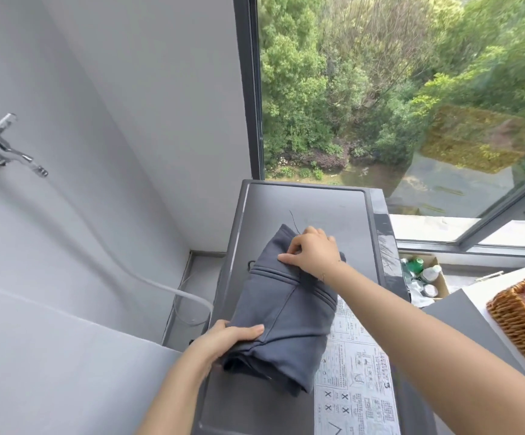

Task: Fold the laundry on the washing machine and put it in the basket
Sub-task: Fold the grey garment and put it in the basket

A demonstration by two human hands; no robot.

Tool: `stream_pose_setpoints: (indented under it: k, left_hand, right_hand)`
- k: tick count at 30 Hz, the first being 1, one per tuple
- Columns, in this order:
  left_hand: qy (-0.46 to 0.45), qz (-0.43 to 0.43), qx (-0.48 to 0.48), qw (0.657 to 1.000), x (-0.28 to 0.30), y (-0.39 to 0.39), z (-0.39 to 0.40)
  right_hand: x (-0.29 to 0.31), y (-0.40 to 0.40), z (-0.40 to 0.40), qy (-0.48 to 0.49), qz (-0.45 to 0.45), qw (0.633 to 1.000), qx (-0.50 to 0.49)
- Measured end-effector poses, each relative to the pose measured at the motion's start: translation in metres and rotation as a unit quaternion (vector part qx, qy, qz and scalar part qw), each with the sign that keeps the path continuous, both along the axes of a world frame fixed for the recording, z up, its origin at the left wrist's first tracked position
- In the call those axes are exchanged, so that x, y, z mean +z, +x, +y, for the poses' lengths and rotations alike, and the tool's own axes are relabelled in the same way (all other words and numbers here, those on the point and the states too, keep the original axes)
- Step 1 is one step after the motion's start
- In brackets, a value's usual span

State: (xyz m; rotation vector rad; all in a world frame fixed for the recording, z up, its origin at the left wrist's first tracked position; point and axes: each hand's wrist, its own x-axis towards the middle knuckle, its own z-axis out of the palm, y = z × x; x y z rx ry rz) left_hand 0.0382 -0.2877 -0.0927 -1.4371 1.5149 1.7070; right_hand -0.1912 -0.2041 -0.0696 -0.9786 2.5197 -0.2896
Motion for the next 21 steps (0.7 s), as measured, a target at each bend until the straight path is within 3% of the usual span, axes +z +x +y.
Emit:
stream_pose_setpoints:
  k: [2, 6, 9, 11, 14, 17, 19, 21]
  left_hand:
    - [0.045, 0.001, 0.025, 0.999, 0.002, 0.001, 0.004]
    - [0.095, 0.02, 0.073, 0.993, 0.004, -0.001, 0.01]
    - [0.12, 0.042, 0.126, 0.984, 0.005, -0.006, 0.013]
    - [0.087, 0.053, 0.133, 0.986, 0.009, -0.011, 0.012]
    - [-0.014, 0.101, 0.143, 0.984, 0.022, -0.022, 0.002]
    - [-0.188, 0.172, 0.112, 0.96, 0.036, -0.042, -0.013]
    - [-0.38, 0.196, 0.081, 0.9, 0.038, -0.05, -0.021]
    - [-0.549, 0.273, 0.056, 0.788, 0.033, -0.05, -0.021]
  right_hand:
    - [0.001, -0.015, -0.01, 0.036, -0.051, 0.998, -0.028]
    - [0.002, -0.032, -0.017, 0.087, -0.272, 0.952, -0.107]
    - [0.003, -0.035, -0.016, 0.106, -0.316, 0.936, -0.115]
    - [0.0, -0.035, -0.013, 0.098, -0.35, 0.923, -0.129]
    - [0.009, -0.034, -0.006, 0.018, -0.392, 0.9, -0.187]
    - [0.037, -0.034, 0.004, -0.168, -0.348, 0.89, -0.242]
    - [0.053, -0.03, 0.013, -0.312, -0.324, 0.864, -0.225]
    - [0.059, -0.018, 0.032, -0.427, -0.295, 0.839, -0.162]
